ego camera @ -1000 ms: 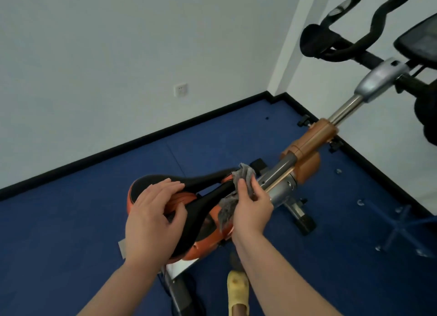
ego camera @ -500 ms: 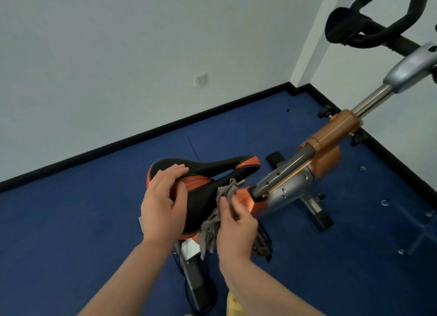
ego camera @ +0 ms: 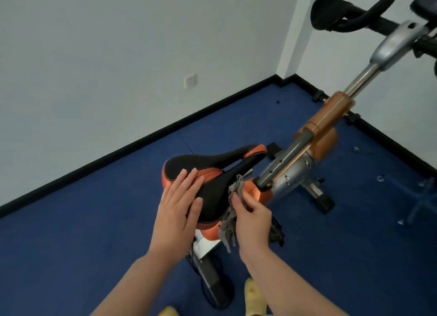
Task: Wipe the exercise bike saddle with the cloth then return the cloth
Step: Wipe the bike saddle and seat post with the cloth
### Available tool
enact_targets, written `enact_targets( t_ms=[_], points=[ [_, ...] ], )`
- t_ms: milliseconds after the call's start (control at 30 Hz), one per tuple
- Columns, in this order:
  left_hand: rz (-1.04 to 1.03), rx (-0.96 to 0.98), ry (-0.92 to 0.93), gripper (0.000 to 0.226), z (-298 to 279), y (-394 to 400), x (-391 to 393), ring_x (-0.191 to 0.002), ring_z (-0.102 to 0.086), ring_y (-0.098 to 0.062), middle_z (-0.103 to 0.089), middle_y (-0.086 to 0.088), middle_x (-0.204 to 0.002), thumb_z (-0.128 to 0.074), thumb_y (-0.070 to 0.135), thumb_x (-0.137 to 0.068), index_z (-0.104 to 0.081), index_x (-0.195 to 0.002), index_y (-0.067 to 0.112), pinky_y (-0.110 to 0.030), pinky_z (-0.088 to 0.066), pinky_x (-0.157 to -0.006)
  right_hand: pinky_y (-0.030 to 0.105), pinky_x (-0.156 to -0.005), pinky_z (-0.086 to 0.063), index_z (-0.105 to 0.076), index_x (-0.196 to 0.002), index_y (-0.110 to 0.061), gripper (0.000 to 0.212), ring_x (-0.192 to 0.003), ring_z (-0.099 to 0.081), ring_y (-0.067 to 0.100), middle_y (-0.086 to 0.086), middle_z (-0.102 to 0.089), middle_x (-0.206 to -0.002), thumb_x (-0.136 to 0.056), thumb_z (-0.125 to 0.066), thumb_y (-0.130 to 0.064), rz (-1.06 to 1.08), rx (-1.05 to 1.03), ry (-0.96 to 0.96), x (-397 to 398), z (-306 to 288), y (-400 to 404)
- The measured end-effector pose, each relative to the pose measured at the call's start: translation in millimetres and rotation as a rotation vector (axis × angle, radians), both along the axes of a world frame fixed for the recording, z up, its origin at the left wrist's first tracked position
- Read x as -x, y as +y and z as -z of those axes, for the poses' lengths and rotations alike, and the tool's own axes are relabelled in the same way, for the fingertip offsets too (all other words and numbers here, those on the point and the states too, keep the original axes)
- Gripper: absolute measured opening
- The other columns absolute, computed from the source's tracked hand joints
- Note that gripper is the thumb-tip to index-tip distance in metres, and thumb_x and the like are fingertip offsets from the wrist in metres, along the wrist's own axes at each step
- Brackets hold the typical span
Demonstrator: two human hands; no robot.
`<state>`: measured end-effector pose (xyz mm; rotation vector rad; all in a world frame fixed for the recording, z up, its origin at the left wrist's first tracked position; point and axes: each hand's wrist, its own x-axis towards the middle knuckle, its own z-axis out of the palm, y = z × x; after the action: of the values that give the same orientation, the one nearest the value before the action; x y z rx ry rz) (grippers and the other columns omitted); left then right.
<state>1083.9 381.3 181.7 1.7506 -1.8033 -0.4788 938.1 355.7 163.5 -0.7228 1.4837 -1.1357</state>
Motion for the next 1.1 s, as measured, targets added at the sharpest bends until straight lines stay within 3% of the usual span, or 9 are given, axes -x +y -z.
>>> enact_targets(
  t_ms=[267, 633, 733, 867, 1000, 1100],
  points=[
    [0.294, -0.037, -0.139, 0.053, -9, 2, -45, -0.144, -0.004, 0.004, -0.024, 0.016, -0.154, -0.021, 0.045, -0.096, -0.030, -0.146, 0.030, -0.031, -0.011, -0.120, 0.036, -0.095, -0.053, -0.071, -0.110, -0.021, 0.022, -0.100, -0.067, 0.008, -0.008, -0.073, -0.104, -0.088, -0.066, -0.019, 0.327, -0.018, -0.034, -43, 5, 44],
    [0.398, -0.149, 0.122, 0.045, -19, -6, -64, -0.140, -0.009, 0.010, -0.029, 0.019, -0.152, -0.032, 0.039, -0.099, -0.039, -0.142, 0.028, -0.021, -0.009, -0.115, 0.035, -0.090, -0.054, -0.072, -0.109, -0.020, 0.026, -0.095, -0.065, 0.007, -0.012, -0.071, -0.097, -0.084, -0.071, -0.025, 0.625, -0.020, 0.043, -100, 5, 77],
    [0.407, -0.149, 0.120, 0.044, -16, -5, -64, -0.141, -0.008, 0.009, -0.027, 0.018, -0.152, -0.034, 0.035, -0.099, -0.037, -0.143, 0.028, -0.019, -0.007, -0.114, 0.036, -0.089, -0.055, -0.072, -0.108, -0.022, 0.024, -0.094, -0.066, 0.008, -0.010, -0.072, -0.099, -0.084, -0.071, -0.026, 0.637, -0.033, 0.021, -94, 5, 69],
    [0.397, -0.137, 0.136, 0.044, -12, -3, -64, -0.142, -0.006, 0.009, -0.026, 0.019, -0.153, -0.034, 0.036, -0.100, -0.036, -0.143, 0.029, -0.022, -0.007, -0.116, 0.016, -0.081, -0.047, -0.072, -0.108, -0.018, 0.024, -0.090, -0.060, -0.001, -0.009, -0.066, -0.099, -0.084, -0.071, -0.021, 0.561, 0.065, 0.161, -95, 0, 80],
    [0.384, -0.120, 0.151, 0.044, -12, -2, -62, -0.142, -0.008, 0.007, -0.027, 0.019, -0.152, -0.036, 0.034, -0.100, -0.038, -0.143, 0.028, -0.025, -0.009, -0.118, 0.028, -0.090, -0.051, -0.071, -0.110, -0.023, 0.024, -0.095, -0.063, 0.005, -0.008, -0.069, -0.103, -0.086, -0.068, -0.024, 0.483, 0.048, 0.198, -80, -4, 71],
    [0.341, -0.105, 0.174, 0.042, -13, 0, -57, -0.141, -0.008, 0.009, -0.029, 0.018, -0.151, -0.037, 0.031, -0.100, -0.040, -0.142, 0.027, -0.018, -0.007, -0.115, 0.026, -0.089, -0.050, -0.071, -0.110, -0.022, 0.024, -0.093, -0.061, 0.003, -0.009, -0.065, -0.102, -0.086, -0.068, -0.022, 0.392, 0.072, 0.229, -71, -9, 70]
  ],
)
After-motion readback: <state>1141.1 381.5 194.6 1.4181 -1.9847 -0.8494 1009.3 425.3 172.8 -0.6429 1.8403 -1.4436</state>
